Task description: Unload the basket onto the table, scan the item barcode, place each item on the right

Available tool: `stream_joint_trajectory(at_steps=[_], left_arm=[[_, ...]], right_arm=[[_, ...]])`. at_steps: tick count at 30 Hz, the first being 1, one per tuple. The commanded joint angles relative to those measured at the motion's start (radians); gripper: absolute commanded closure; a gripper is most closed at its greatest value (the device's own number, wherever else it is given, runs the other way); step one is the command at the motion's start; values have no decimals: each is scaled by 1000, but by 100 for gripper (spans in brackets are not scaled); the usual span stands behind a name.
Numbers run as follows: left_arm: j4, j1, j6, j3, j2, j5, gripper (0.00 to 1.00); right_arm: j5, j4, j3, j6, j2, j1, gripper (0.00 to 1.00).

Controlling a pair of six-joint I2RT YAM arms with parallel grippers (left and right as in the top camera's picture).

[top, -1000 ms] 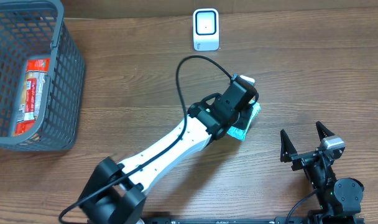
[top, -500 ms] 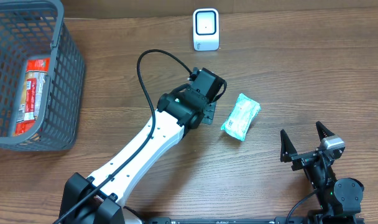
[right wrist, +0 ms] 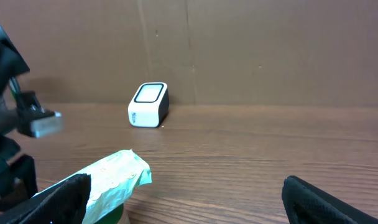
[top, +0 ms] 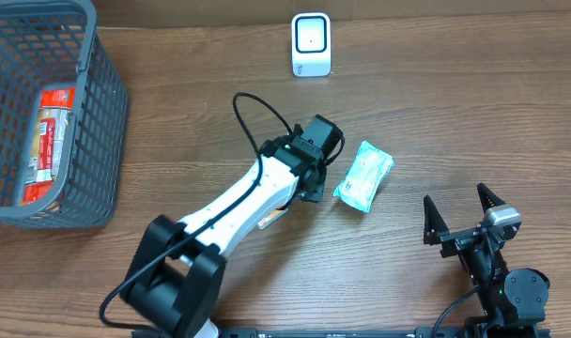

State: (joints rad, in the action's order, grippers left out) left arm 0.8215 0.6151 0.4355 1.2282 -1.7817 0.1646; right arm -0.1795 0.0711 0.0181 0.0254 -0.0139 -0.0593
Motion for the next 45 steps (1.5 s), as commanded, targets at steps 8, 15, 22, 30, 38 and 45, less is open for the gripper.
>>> stream_joint_trajectory(at_steps=[8,15,22,30,38,45], left_arm=[[40,-14,-48,93,32,-58,41],[158,-62,-195,288,56,-206,20],[141,-72,-406,305,40,-389,10],[96,-72,-459,291,-40,-551,27],[67,-71,-467,291,-161,-679,38],[67,-72,-466,291,-193,-679,87]], right_arm=[[-2,-5,-10,-4,11,5,0],[-2,-5,-10,-4,11,5,0],[-2,-5,-10,-4,11,5,0],[-2,-5,-10,-4,11,5,0],[-2,-5,-10,-4,11,5,0],[-2,-5,-10,-4,11,5,0]])
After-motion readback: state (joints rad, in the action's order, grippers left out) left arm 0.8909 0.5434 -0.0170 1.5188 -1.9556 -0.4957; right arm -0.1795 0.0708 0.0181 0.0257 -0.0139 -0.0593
